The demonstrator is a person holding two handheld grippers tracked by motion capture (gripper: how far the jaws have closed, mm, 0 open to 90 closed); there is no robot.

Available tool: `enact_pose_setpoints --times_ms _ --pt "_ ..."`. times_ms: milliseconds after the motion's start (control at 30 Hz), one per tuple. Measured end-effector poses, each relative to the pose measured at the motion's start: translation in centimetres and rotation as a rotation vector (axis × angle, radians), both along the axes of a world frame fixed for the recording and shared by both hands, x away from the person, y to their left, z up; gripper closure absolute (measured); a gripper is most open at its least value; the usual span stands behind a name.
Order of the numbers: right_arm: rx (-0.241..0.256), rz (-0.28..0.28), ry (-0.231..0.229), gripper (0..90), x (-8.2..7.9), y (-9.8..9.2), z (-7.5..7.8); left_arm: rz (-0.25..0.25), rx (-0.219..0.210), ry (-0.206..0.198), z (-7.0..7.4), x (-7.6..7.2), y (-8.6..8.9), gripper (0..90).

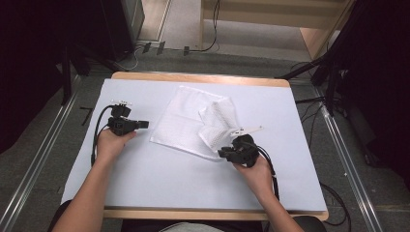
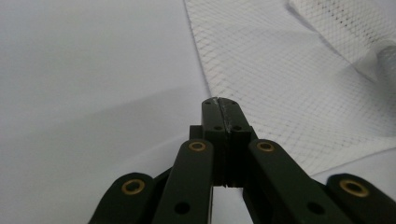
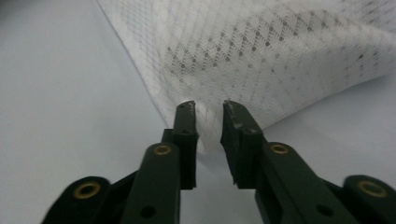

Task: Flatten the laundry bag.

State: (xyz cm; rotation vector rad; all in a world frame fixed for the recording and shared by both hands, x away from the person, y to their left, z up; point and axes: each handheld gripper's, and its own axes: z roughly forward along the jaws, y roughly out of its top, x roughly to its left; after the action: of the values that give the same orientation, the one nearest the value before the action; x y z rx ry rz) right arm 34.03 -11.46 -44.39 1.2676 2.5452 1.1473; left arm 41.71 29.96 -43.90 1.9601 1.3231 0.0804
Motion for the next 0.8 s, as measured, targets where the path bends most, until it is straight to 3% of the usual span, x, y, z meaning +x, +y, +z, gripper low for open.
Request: enact_pose_setpoints --times_ms 67,133,200,233,300,333,367,467,533,600,767,800 --pt "0.011 0.006 -0.031 72.4 -0.3 -0.3 0.7 -0.005 -0.004 -0.001 0.0 -0.1 -0.2 88.2" --pt "0.04 -0.003 -0.05 79.4 0.0 -0.9 1.8 -0.014 -0.013 -0.002 0.2 -0.3 -0.3 85.8" --pt "0.045 -0.009 -0.054 80.4 0.1 -0.9 2.1 -0.018 -0.029 -0.015 0.3 -0.5 -0.5 85.1" --pt "0.066 -0.011 -0.083 83.1 0.7 -1.3 3.0 -0.026 -0.024 -0.017 0.5 -0.7 -0.7 83.2" --pt "0.066 -0.018 -0.091 84.0 0.9 -1.3 3.3 -0.034 -0.018 -0.02 0.5 -0.9 -0.8 82.8" --pt "0.058 -0.026 -0.108 87.8 1.8 -1.5 3.8 -0.038 -0.012 -0.02 0.5 -1.1 -0.9 81.6" --pt "0.058 -0.026 -0.108 87.8 1.8 -1.5 3.8 -0.044 -0.006 -0.02 0.5 -1.2 -1.0 81.6" --pt "0.061 -0.049 -0.107 90.0 3.9 -1.5 3.8 -0.052 -0.001 -0.023 0.4 -1.6 -1.4 79.9" --pt "0.032 -0.052 -0.101 90.0 5.8 -1.3 3.4 -0.057 -0.007 -0.022 0.4 -1.8 -1.6 78.5" --pt "0.024 -0.053 -0.096 90.0 6.5 -1.1 3.1 -0.058 -0.009 -0.027 0.3 -2.0 -1.8 78.2" --pt "0.024 -0.052 -0.023 90.0 9.7 -0.7 1.3 -0.058 -0.02 -0.022 0.1 -2.5 -1.8 73.1" --pt "0.024 -0.052 -0.023 90.0 9.7 -0.7 1.3 -0.057 -0.02 -0.02 0.0 -2.6 -1.7 73.1"
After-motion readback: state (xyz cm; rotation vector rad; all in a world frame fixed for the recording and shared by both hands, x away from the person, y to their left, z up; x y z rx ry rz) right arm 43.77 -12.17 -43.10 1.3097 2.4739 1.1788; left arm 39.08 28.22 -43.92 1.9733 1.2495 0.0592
